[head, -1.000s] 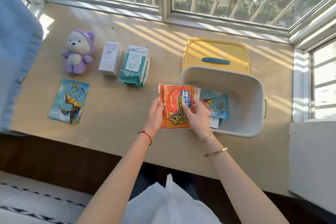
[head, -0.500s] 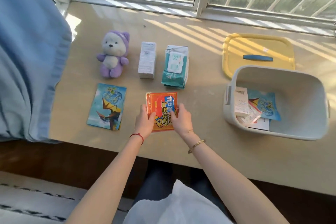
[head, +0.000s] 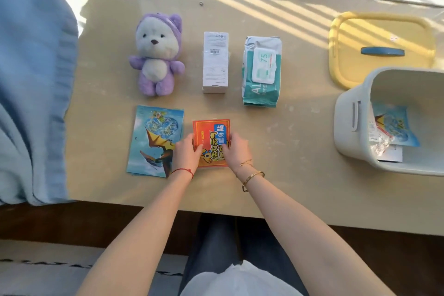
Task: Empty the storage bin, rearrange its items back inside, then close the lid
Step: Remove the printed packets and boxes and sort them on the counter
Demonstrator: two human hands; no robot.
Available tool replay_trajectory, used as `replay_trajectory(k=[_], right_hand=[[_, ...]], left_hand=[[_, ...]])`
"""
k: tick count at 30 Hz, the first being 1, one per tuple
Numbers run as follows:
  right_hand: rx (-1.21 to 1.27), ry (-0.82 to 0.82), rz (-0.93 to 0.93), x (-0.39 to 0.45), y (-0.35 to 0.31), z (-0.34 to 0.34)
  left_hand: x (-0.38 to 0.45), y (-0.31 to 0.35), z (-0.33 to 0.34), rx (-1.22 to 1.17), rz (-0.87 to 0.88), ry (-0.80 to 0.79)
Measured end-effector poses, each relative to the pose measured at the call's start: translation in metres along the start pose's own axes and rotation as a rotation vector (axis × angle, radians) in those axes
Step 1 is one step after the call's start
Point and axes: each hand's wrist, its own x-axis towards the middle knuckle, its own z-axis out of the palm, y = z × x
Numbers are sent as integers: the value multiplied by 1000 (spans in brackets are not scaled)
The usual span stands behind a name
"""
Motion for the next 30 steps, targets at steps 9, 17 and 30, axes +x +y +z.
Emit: replay_trajectory(k=[9,17,30], right_hand=[[-245,29,-23,1,-7,9],[-304,223,-211,-12,3,-22],[-155,581,-387,-83,86,-151]], left_hand=[[6,-12,-11,56,48,-4],[-4,1,-35,179,187,17],[-62,83,-76,308,571,299]])
